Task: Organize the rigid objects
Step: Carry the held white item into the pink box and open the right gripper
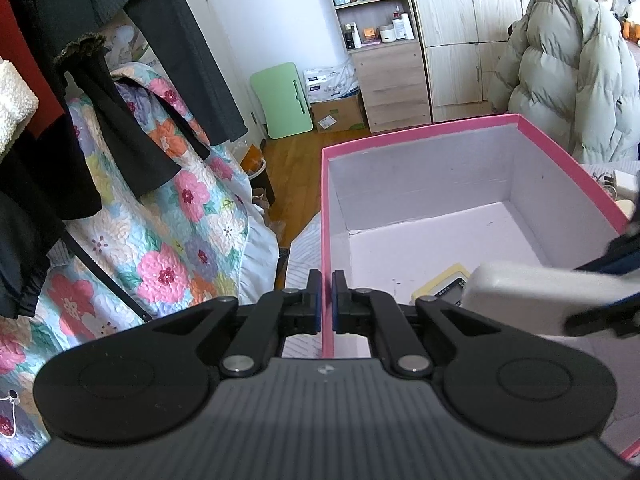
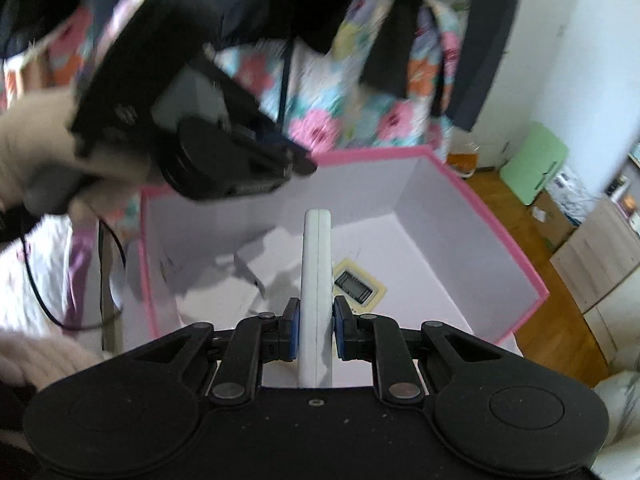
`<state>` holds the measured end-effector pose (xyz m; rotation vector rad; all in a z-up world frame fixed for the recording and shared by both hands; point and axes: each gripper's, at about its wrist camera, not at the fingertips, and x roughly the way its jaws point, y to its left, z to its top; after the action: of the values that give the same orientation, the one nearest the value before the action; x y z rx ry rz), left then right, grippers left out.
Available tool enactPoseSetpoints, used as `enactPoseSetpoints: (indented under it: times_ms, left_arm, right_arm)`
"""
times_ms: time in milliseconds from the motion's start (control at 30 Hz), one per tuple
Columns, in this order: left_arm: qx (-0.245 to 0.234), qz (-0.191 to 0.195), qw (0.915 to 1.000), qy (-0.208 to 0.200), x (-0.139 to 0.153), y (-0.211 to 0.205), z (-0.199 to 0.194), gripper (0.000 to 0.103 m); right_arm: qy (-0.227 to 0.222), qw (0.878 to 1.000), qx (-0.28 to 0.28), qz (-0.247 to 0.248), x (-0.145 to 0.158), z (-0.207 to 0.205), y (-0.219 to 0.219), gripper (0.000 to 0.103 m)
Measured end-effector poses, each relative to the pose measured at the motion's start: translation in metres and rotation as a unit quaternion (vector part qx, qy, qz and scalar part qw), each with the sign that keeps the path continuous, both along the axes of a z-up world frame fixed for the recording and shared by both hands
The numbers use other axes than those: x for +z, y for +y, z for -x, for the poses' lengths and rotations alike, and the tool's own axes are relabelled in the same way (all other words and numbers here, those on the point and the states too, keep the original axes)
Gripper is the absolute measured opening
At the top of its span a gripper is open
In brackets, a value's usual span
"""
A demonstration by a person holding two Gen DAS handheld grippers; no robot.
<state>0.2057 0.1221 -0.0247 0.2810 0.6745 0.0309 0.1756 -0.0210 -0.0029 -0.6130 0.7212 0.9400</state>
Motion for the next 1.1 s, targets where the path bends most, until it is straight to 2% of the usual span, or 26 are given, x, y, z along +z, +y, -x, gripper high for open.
enactPoseSetpoints:
  times_ms: [333,600,667,733,800,867,967,1100]
  left_arm:
    - [-0.001,0.004,1.0,0.003,0.0,0.003,0.001,0.003]
    - [0.0,0.003,1.0,0.003,0.001,0.004,0.001,0.003]
    - [0.0,0.004,1.0,0.003,0.001,0.004,0.001,0.003]
    - [0.0,0.003,1.0,0.003,0.001,0.004,0.001,0.003]
    - [0.0,0.004,1.0,0.003,0.001,0.004,0.001,0.003]
    - [0.0,0.004,1.0,0.003,0.001,0.004,0.002,0.003]
    - [0.001,0.003,1.0,0.003,0.001,0.006,0.0,0.003]
    - [0.002,0.003,1.0,0.004,0.001,0.008,-0.001,0.003]
  right_arm:
    - [-0.008,0.992,0.103,0.074,-0.026,-0.011,0.015,0.02]
    - [-0.034,0.989,0.097,0.111,-0.036,-0.01,0.022,0.02]
    - [-0.01,0.992,0.094,0.087,-0.031,-0.011,0.016,0.025]
    - [0.041,0.995,0.082,0.045,-0.022,-0.018,0.006,0.034]
    - [0.061,0.996,0.06,0.008,-0.013,-0.023,-0.005,0.036]
    - [0.066,0.997,0.039,-0.024,-0.004,-0.024,-0.019,0.038]
    - [0.046,0.995,0.017,-0.092,0.015,-0.016,-0.047,0.052]
    - [0.027,0.99,-0.045,-0.131,0.034,-0.003,-0.085,0.056]
